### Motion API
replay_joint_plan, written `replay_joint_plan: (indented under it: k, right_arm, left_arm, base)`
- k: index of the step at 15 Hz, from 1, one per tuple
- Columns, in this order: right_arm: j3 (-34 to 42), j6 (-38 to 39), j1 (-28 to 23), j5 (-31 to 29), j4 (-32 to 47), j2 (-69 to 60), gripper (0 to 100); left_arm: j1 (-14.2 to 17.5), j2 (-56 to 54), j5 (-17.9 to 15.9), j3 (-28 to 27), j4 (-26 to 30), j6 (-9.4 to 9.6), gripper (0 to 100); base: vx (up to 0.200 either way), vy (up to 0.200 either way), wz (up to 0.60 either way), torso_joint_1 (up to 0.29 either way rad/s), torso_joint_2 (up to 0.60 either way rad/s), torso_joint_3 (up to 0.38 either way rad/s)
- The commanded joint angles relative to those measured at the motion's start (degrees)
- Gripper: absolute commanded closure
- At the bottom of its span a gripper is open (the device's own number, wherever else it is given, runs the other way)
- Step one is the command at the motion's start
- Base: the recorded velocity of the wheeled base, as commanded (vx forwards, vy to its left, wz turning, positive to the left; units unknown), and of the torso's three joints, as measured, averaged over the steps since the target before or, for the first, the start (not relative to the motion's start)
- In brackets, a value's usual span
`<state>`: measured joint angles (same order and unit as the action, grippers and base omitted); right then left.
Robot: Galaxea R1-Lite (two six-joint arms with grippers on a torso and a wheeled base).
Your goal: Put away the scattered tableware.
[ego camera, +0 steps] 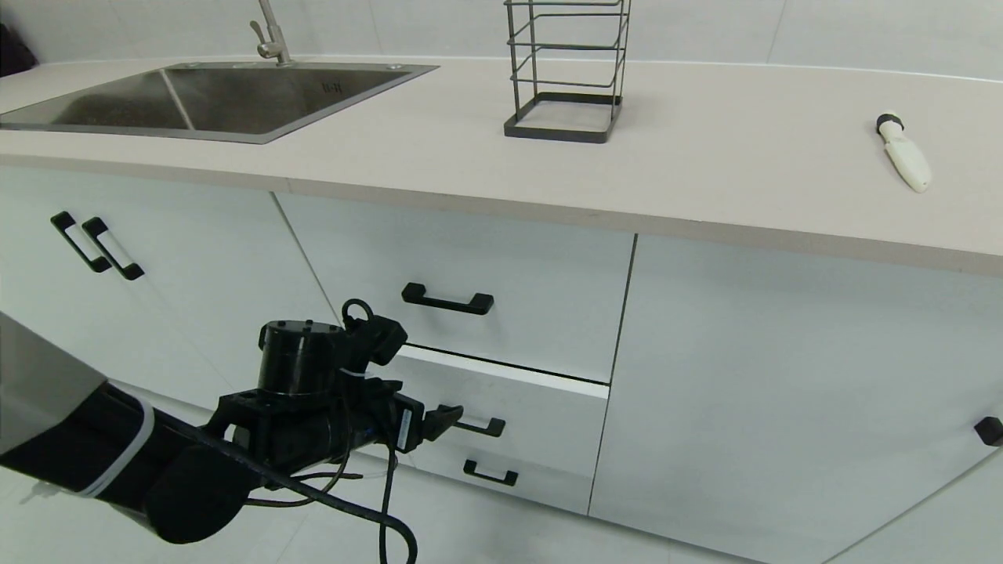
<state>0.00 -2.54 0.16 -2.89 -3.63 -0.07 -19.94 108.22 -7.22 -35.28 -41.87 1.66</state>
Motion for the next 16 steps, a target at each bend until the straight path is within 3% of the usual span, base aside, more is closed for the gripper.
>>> replay_joint_plan:
  k: [1, 9, 10, 13, 16]
  right_arm:
    - [0.0, 0.0, 0.0, 0.0, -0.1, 0.1, 0]
    - [0.0, 3.7, 0.0, 1.4, 1.7, 0.1, 0]
    - [-0.3, 4.4, 0.0, 1.5, 4.9, 0.1, 0]
    - [-0.1, 4.2, 0.0, 1.6, 3.9, 0.1, 0]
    - [-0.1, 4.2, 0.0, 1.6, 3.9, 0.1, 0]
  left_arm:
    - [0.1, 1.6, 0.1, -1.9, 0.0, -0.08, 0]
    - [0.5, 2.5, 0.3, -2.4, -3.6, -0.34, 0]
    - [1.2, 2.9, 0.1, -2.4, -5.2, -0.08, 0]
    - [1.5, 6.6, 0.0, -2.3, -11.9, -0.08, 0]
    - [1.5, 7.0, 0.0, -1.2, -14.3, 0.01, 0]
  base:
    - [0.0, 0.0, 0.0, 0.0, 0.0, 0.0]
    - [0.0, 0.0, 0.0, 0.0, 0.0, 0.0]
    - [0.0, 0.0, 0.0, 0.0, 0.0, 0.0]
    - [0.0, 0.0, 0.0, 0.0, 0.0, 0.0]
    - [0.0, 0.0, 0.0, 0.0, 0.0, 0.0]
